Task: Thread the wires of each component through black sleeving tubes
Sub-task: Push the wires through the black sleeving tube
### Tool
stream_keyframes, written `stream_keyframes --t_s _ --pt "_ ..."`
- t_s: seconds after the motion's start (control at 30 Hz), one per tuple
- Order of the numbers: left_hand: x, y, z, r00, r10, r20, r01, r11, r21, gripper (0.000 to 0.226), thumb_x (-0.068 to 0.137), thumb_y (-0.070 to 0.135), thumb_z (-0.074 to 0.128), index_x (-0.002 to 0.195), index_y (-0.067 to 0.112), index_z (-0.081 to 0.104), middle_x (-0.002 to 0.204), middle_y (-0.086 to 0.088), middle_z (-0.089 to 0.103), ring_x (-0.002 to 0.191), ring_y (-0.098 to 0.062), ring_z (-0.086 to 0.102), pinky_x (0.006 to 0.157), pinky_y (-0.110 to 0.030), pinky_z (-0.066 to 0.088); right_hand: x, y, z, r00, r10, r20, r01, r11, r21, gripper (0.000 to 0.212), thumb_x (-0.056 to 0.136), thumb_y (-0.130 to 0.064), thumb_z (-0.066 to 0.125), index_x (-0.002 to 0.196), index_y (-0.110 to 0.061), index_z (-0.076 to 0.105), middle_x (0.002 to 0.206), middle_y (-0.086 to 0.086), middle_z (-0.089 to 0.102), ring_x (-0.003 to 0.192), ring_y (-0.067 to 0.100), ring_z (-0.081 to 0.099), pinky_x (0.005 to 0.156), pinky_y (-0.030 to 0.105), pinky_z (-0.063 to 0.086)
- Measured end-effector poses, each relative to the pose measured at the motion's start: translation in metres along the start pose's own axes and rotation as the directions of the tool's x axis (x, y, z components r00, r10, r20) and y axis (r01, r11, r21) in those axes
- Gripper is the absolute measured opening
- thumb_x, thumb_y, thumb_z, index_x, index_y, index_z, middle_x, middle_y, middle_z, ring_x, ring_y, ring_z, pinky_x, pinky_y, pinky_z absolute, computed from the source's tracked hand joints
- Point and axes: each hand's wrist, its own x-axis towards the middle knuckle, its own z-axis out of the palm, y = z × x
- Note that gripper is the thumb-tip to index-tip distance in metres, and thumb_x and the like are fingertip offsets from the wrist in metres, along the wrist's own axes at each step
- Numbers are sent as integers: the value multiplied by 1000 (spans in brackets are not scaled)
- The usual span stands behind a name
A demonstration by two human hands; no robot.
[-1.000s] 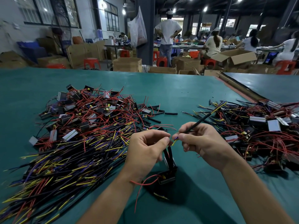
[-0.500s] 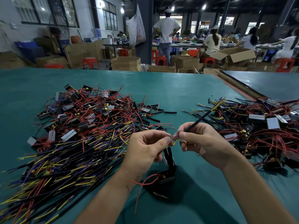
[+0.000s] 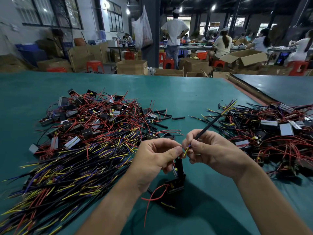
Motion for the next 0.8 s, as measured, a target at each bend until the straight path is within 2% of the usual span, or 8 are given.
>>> stream_keyframes --t_s 0.13,0.27,0.37,0.43,0.63,0.8 --pt "-2 3 1 999 -26 48 25 1000 16 5 79 15 69 77 11 68 64 -4 66 41 -12 44 39 -17 36 -1 -3 1 1000 26 7 -25 999 -24 8 79 -17 67 82 -12 62 86 8 63 70 20 54 64 28 52" --pt "-3 5 4 999 -14 41 11 998 67 13 91 2 60 79 7 64 63 -2 65 40 -11 44 39 -17 37 0 -3 5 998 49 -34 -52 995 -83 6 79 -11 64 75 -9 60 78 13 61 72 28 51 62 28 52" --pt "-4 5 6 999 21 25 -23 994 102 13 92 1 58 81 6 62 63 0 64 39 -10 45 39 -17 37 3 -2 7 994 28 -109 -46 984 -171 6 77 -11 68 75 -11 62 72 17 59 64 23 54 61 26 52" --pt "-4 4 7 999 52 -1 -52 991 122 14 92 0 57 80 5 62 64 -1 64 39 -10 45 39 -18 37 4 -1 8 991 22 -136 -49 979 -196 8 75 -9 69 80 -11 64 74 19 57 58 19 54 61 26 52" --pt "-3 0 8 987 151 -52 -138 971 197 19 91 -4 59 77 8 63 64 0 65 38 -9 44 39 -17 36 4 -3 7 982 70 -173 -112 963 -245 3 73 -14 70 75 -12 70 81 26 55 58 15 56 64 27 53" --pt "-3 0 7 985 165 -54 -150 965 213 18 91 -4 59 77 7 63 65 -1 67 38 -10 44 41 -17 37 3 -4 9 982 57 -179 -105 957 -272 3 74 -15 70 73 -12 70 78 24 56 60 14 56 65 26 53"
